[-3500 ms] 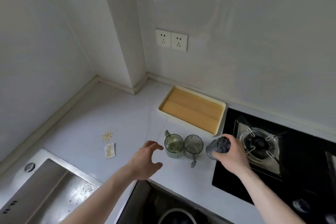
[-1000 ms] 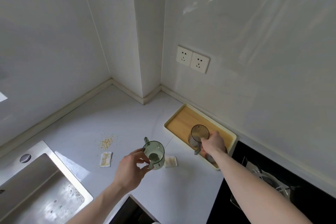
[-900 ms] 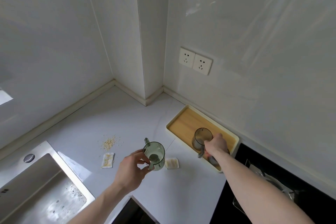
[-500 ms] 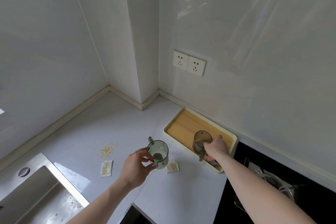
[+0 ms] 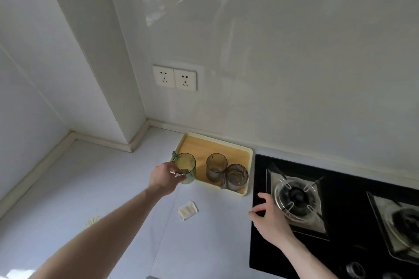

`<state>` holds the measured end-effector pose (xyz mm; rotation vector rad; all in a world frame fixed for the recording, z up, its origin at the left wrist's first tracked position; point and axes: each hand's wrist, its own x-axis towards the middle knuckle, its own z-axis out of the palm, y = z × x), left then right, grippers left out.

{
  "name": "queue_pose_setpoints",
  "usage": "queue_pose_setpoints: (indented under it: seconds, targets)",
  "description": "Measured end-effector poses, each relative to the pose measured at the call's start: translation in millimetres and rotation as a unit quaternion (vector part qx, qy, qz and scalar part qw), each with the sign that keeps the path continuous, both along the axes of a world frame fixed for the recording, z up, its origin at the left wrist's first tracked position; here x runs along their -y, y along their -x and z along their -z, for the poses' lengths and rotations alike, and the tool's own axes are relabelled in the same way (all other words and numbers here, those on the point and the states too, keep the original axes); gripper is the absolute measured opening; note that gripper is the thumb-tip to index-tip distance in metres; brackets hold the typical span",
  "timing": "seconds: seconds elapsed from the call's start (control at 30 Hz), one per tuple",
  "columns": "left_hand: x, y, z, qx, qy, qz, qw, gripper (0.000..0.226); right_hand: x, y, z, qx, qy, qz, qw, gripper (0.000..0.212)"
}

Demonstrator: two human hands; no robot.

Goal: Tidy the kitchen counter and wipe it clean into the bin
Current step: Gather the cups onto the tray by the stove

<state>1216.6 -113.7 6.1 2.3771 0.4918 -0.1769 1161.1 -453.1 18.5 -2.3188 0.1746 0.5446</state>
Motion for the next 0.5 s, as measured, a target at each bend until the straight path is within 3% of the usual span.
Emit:
queue_pose_setpoints:
  seconds: [0.13, 0.27, 0.5]
  targets:
    - [5.5, -27.8, 10.1, -0.022, -0.024, 0.012, 0.999, 0.018, 16.6, 25.2, 0.9, -0.003, -0.04, 0.066, 0.997, 0.069]
    - [14.3, -41.4, 20.4, -0.027, -0.027, 0.021, 0.999, 0.019, 24.1, 54.5, -8.8, -0.014, -0.078, 0.127, 0.989, 0.058]
    - [26.0, -50.1, 35.2, -0.029, -0.029, 0.043, 0.998, 0.022, 39.0, 89.8, -10.2, -0.026, -0.072, 0.173, 0.982, 0.057]
